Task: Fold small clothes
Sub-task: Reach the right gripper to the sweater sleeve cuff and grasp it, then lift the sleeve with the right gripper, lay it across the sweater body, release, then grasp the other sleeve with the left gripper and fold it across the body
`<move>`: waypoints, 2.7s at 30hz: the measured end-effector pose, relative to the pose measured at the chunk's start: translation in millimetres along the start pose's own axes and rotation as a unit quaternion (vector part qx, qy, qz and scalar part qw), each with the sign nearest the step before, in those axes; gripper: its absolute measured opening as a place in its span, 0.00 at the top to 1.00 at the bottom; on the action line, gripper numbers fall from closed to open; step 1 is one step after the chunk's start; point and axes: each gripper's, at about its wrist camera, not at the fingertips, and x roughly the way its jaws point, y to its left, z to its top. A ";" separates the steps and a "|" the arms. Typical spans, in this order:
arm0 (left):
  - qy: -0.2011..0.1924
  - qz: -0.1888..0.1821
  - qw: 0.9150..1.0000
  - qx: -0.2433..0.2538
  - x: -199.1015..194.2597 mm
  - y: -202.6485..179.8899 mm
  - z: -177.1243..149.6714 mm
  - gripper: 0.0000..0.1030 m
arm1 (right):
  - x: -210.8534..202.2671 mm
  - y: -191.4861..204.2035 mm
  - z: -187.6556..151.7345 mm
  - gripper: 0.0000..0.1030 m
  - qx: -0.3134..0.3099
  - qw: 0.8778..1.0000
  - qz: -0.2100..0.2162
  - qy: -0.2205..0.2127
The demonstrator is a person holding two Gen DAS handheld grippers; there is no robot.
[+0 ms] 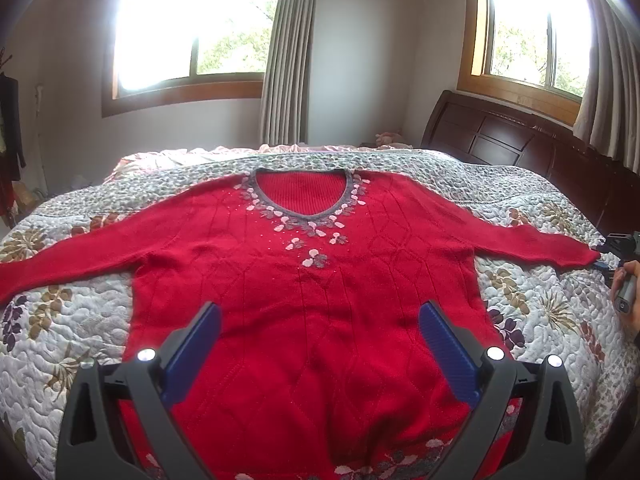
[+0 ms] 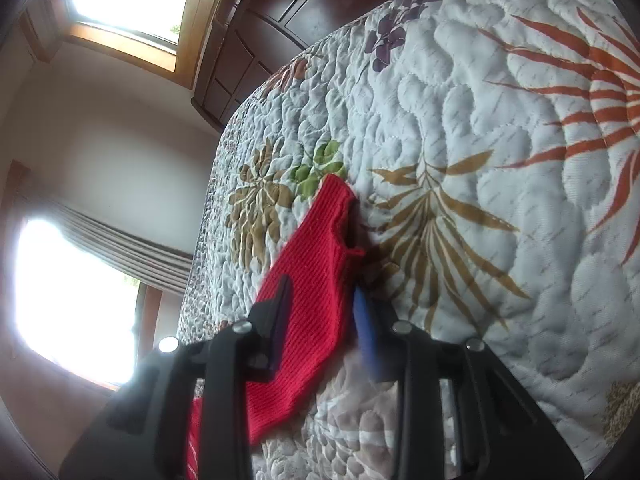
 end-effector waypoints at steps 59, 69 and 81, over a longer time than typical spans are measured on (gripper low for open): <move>0.085 -0.115 0.973 -0.181 -15.1 198.6 36.6 0.04 | 19.0 438.0 -436.8 0.96 -0.551 0.825 0.078 0.097; 0.103 -0.178 0.952 -0.225 11.8 216.7 36.8 0.04 | 87.6 366.5 -581.0 0.96 -0.672 0.724 -0.017 0.154; 0.190 -0.285 0.891 -0.297 126.5 169.7 63.2 0.04 | 15.0 278.3 -527.5 0.34 -0.560 0.800 0.092 0.196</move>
